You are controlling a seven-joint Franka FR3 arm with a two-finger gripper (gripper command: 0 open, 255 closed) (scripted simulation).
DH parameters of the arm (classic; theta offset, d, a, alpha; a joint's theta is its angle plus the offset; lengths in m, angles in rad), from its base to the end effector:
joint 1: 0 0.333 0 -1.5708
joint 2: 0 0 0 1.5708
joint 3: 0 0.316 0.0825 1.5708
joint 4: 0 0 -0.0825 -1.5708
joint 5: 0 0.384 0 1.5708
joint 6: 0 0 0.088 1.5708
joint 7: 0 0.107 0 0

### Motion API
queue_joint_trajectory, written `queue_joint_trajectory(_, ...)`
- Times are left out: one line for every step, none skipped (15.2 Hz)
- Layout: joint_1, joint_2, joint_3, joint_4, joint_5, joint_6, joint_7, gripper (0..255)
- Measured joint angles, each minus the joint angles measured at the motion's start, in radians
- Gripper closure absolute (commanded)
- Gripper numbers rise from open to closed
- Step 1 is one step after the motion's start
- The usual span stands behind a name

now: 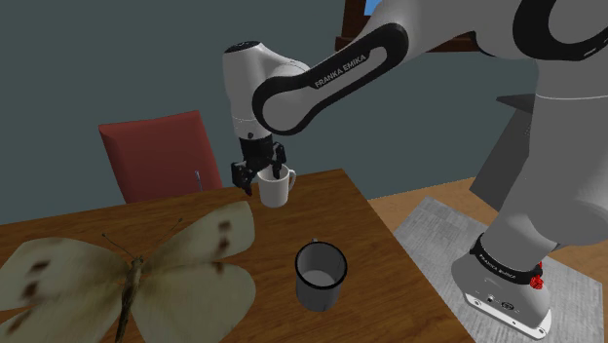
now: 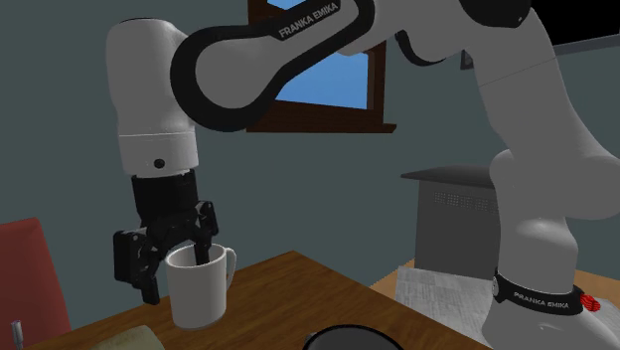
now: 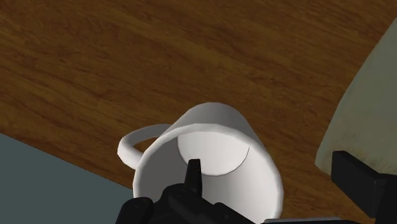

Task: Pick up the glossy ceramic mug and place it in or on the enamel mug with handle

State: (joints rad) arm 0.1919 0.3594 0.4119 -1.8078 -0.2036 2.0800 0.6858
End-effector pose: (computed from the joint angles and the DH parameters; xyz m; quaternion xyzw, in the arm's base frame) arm 0.5351 0.3346 0.3549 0.9995 0.0013 -0.0108 0.0288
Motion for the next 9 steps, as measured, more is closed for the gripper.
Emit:
queue_joint_trajectory(0.0,0.001,0.0,-0.003,-0.001,0.004,0.001,0)
queue_joint_trajectory(0.0,0.002,-0.001,-0.004,-0.001,0.006,0.001,0)
queue_joint_trajectory(0.0,0.002,-0.001,-0.005,-0.001,0.007,0.001,0)
queue_joint_trajectory(0.0,0.002,-0.001,-0.005,-0.002,0.008,0.001,0)
queue_joint_trajectory(0.0,0.002,-0.001,-0.005,-0.002,0.008,0.001,0)
queue_joint_trajectory(0.0,0.002,-0.001,-0.005,-0.002,0.008,0.001,0)
queue_joint_trajectory(0.0,0.002,-0.001,-0.005,-0.002,0.008,0.001,255)
queue_joint_trajectory(0.0,0.002,-0.001,-0.005,-0.002,0.008,0.001,255)
queue_joint_trajectory(0.0,0.002,-0.001,-0.005,-0.002,0.008,0.001,255)
